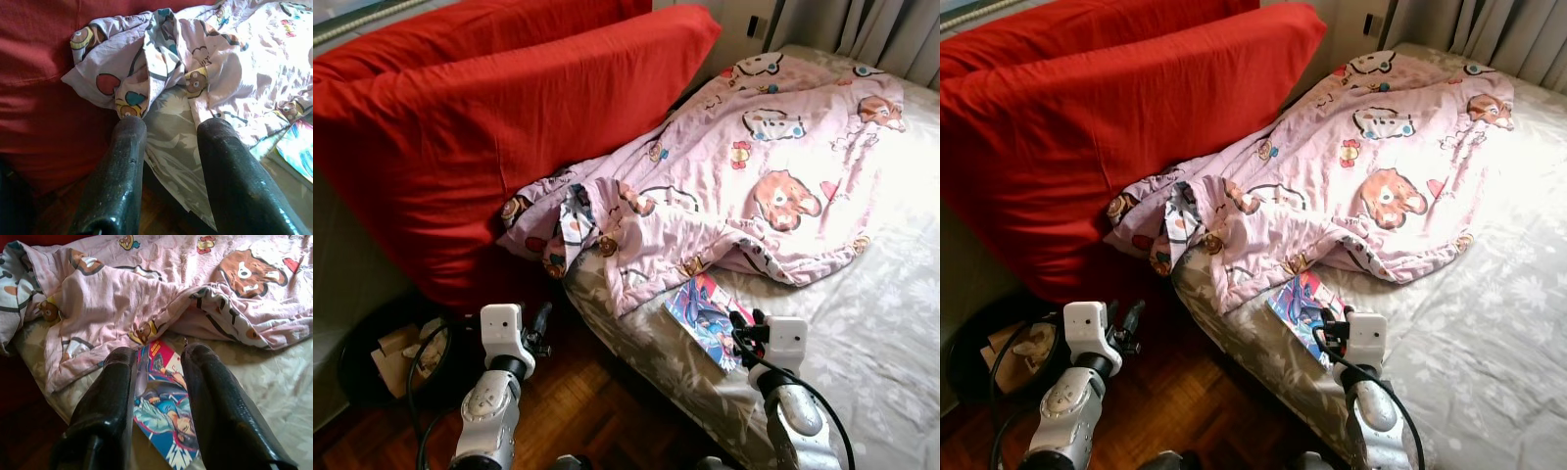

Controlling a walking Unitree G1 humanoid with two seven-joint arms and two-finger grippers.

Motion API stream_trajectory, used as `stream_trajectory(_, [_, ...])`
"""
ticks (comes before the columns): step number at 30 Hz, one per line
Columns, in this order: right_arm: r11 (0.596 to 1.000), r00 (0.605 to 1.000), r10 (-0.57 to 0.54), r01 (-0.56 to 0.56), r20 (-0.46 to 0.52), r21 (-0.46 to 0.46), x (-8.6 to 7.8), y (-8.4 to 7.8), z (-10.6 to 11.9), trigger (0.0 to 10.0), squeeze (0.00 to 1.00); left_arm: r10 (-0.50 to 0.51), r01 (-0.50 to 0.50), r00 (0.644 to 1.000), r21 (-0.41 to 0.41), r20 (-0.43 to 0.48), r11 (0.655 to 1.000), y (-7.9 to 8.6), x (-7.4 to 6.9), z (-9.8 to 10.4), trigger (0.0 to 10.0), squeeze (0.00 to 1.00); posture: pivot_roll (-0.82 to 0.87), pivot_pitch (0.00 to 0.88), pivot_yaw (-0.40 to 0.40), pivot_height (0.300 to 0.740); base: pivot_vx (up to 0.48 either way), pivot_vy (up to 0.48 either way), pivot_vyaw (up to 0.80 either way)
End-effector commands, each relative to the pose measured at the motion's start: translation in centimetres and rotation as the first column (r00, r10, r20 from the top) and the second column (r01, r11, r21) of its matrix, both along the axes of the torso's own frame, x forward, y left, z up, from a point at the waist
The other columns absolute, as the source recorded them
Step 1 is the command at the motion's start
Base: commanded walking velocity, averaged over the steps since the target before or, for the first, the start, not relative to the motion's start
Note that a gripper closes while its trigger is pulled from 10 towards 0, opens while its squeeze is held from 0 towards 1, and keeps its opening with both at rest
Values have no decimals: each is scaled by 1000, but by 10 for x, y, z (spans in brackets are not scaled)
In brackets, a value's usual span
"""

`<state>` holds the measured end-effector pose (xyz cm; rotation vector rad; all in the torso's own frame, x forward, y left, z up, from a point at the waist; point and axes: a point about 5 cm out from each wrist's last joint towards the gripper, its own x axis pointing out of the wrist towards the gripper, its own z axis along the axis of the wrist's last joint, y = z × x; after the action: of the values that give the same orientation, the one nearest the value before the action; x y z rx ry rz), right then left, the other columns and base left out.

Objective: Clean up the room

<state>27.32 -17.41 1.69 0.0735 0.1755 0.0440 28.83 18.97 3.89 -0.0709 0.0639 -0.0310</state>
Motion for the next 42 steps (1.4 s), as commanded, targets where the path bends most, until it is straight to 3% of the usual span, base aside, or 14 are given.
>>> stream_trajectory(1, [1000,1000,5,-5,-18,11,-5,2,-6,10000,0,0,0,1000,-1,-24,1000,1,-4,-4,10000,0,7,205,24,686,0,0,0])
stream_trajectory(12, [1000,998,19,-19,-59,-1,-3,9,-11,10000,0,2,-2,1000,-11,-23,1000,1,-3,-3,10000,0,5,206,26,682,0,0,0])
stream_trajectory(18, [1000,998,17,-18,-55,-3,-1,9,-10,10000,0,0,-1,1000,-12,-24,1000,0,-5,-5,10000,0,0,206,22,644,0,0,0])
stream_trajectory(42, [999,998,34,-33,-51,13,0,12,-12,10000,0,-18,18,1000,-16,-20,1000,-5,-7,-5,10000,0,-5,186,24,644,0,0,0])
